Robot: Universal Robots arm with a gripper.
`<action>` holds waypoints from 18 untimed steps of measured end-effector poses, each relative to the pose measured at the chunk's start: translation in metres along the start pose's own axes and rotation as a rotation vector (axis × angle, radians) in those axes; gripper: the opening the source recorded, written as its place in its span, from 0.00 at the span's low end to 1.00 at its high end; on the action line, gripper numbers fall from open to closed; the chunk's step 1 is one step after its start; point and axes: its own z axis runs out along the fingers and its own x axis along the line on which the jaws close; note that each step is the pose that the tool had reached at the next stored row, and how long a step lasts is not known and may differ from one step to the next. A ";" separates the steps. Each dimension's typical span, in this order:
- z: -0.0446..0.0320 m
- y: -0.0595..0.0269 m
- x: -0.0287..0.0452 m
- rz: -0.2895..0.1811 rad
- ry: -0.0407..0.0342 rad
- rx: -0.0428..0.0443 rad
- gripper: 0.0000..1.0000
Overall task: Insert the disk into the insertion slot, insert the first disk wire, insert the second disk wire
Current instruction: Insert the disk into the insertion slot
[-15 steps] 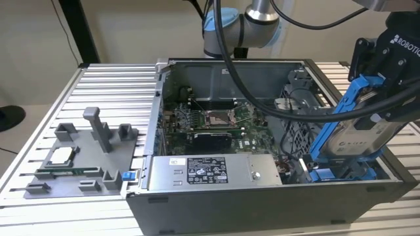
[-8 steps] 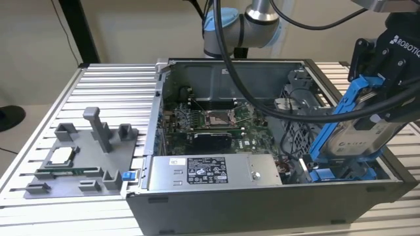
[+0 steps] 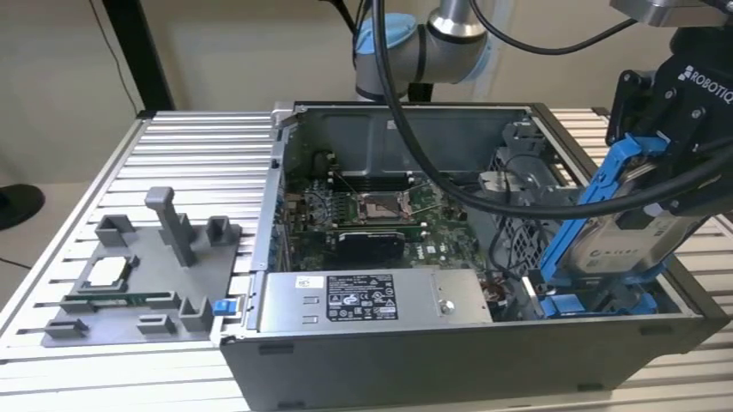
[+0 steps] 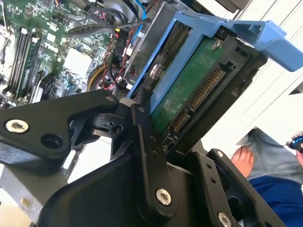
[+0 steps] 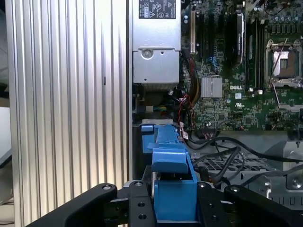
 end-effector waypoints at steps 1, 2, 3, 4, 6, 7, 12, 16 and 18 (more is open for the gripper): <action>0.0008 0.0000 0.0000 0.000 -0.0007 0.0000 0.00; 0.0017 -0.0001 0.0000 0.000 -0.0013 -0.0001 0.00; 0.0030 -0.0001 0.0000 0.000 -0.0027 -0.0001 0.00; 0.0043 -0.0001 0.0000 0.000 -0.0045 -0.0001 0.00; 0.0074 -0.0003 0.0000 0.000 -0.0104 -0.0004 0.00; 0.0088 -0.0004 0.0000 0.000 -0.0134 -0.0004 0.00; 0.0149 -0.0028 -0.0001 -0.001 -0.0201 -0.0007 0.00; 0.0205 -0.0036 -0.0002 -0.005 -0.0223 -0.0008 0.00; 0.0230 -0.0042 -0.0002 -0.007 -0.0227 -0.0008 0.00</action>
